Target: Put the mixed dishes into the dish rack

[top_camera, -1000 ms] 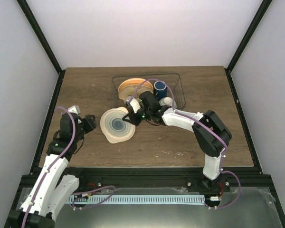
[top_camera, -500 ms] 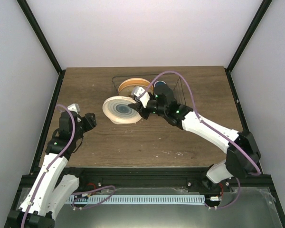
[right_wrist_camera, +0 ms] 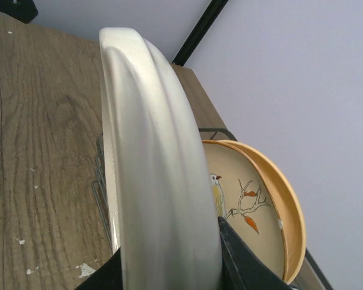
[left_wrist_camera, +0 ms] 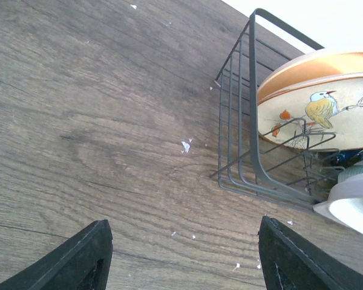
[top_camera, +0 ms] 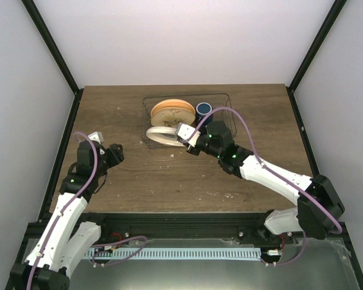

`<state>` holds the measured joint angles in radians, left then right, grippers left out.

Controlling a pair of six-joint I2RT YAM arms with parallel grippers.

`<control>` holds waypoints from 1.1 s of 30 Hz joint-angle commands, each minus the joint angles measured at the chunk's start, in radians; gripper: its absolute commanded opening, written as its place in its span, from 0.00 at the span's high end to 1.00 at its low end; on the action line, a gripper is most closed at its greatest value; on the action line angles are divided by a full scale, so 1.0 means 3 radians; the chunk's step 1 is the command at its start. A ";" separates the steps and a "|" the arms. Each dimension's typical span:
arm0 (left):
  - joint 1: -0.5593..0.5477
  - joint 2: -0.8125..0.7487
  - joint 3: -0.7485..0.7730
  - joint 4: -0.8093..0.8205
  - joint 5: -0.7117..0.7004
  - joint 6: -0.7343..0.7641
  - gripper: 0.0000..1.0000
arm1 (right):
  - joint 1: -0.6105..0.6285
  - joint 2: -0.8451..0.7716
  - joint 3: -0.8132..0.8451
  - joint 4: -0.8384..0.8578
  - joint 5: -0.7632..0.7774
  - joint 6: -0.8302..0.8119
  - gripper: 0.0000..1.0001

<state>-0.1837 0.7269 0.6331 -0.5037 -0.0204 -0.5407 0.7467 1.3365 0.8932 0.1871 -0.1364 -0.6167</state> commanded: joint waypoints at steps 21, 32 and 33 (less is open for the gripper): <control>0.0009 0.0121 -0.0093 0.0173 0.0083 0.0073 0.32 | -0.0550 -0.0238 0.0199 0.0845 -0.0533 -0.0248 0.99; 0.0012 0.0251 -0.0109 0.0246 0.0106 0.0089 0.32 | -0.0660 0.0120 0.0295 0.1001 -0.0732 -0.0495 0.99; 0.0008 0.0267 -0.0104 0.0251 0.0109 0.0096 0.32 | -0.0668 0.0155 0.0295 0.1024 -0.0730 -0.0518 0.99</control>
<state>-0.1837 0.7956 0.6117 -0.4553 0.0025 -0.5224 0.5629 1.3849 0.8917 0.2989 -0.3233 -0.7334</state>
